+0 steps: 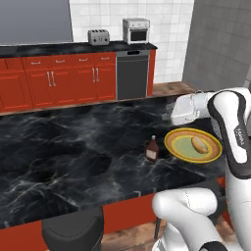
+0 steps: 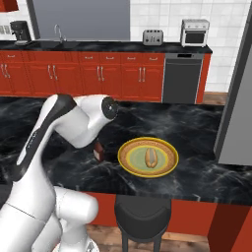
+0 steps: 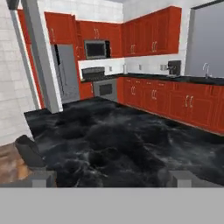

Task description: Move the hot dog bun to the plate on the dining table and place the condiment next to that plate. Then navigate to the fridge and take the sausage and place it on the plate as well.

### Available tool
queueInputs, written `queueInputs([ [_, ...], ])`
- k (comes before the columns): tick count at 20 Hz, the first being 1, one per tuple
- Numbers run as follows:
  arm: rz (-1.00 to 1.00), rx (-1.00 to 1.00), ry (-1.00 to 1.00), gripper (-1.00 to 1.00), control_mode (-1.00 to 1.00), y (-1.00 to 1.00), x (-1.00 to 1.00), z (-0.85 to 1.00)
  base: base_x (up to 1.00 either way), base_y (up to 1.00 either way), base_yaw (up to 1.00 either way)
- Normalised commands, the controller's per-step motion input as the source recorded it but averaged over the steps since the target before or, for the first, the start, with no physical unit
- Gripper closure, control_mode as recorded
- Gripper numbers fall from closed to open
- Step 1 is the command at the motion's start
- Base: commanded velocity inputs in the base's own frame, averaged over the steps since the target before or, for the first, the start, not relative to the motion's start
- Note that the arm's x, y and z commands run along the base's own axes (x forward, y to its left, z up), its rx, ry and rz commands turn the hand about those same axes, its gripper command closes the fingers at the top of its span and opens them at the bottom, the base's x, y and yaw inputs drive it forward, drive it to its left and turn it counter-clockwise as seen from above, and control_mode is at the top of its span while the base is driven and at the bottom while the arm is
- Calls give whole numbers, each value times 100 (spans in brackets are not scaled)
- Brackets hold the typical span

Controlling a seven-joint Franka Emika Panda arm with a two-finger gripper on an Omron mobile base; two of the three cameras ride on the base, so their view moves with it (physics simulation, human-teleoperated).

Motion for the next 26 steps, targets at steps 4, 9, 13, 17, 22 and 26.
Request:
queueInputs([
  [4, -65, 0, 28, -100, -100, 0, -22, 10, 0, 0, 0],
  [9, -62, 0, 30, -100, -100, 0, -26, 6, 0, 0, 0],
  [13, -48, -4, 25, -100, -100, -8, -41, 6, 0, 0, 0],
  [17, -23, -10, 5, -100, -100, -8, -72, 0, 0, 0, 0],
  [22, -4, -15, 0, -100, -100, -3, -75, 3, 0, 0, 0],
  [26, 0, -13, 0, -100, -100, -21, -58, 16, 0, 0, 0],
])
